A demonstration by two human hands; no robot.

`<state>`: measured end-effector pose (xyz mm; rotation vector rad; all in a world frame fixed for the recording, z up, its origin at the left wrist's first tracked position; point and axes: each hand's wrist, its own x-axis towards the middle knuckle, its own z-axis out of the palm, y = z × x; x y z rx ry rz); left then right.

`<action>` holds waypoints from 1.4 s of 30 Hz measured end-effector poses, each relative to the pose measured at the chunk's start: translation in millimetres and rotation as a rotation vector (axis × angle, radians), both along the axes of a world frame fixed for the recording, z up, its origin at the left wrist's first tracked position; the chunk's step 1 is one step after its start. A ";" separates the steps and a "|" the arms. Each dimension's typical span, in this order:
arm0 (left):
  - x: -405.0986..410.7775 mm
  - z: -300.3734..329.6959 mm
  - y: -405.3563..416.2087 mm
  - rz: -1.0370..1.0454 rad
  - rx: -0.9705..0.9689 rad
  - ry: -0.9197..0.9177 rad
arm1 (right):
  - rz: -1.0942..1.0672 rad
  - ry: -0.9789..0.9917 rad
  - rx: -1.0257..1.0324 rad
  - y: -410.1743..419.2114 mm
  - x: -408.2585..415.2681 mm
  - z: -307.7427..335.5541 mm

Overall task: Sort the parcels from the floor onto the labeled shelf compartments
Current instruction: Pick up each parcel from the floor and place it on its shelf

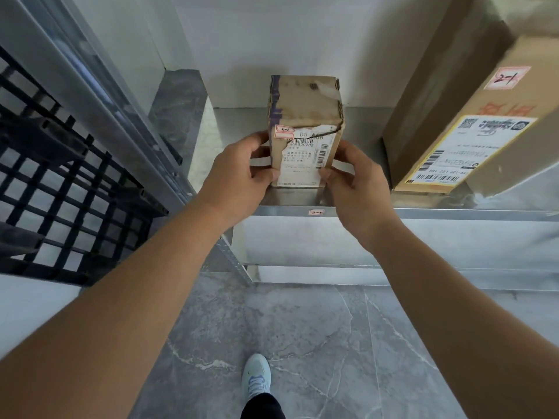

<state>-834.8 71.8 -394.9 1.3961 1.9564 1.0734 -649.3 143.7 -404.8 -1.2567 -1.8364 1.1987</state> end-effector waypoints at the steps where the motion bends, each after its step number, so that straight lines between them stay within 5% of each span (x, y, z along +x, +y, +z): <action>1: -0.4 -0.9 1.1 0.004 0.003 0.000 | -0.004 -0.007 0.005 1.8 -0.1 -1.1; 10: -0.7 -3.3 -8.2 0.046 -0.059 -0.110 | -0.062 0.073 -0.134 -1.8 3.1 0.0; 16: 21.9 7.8 -43.7 0.134 -0.125 -0.060 | -0.122 -0.122 -0.014 -31.4 23.5 16.7; 24: 75.9 27.4 -114.8 0.228 -0.187 0.240 | 0.287 -0.291 0.259 -69.2 45.5 21.3; 33: 128.0 36.6 -260.7 0.595 -0.323 0.227 | 0.777 -0.182 0.286 -156.9 31.4 41.0; 42: 118.9 5.3 -453.6 0.969 -0.467 0.071 | 1.206 -0.148 0.231 -332.3 -54.1 11.7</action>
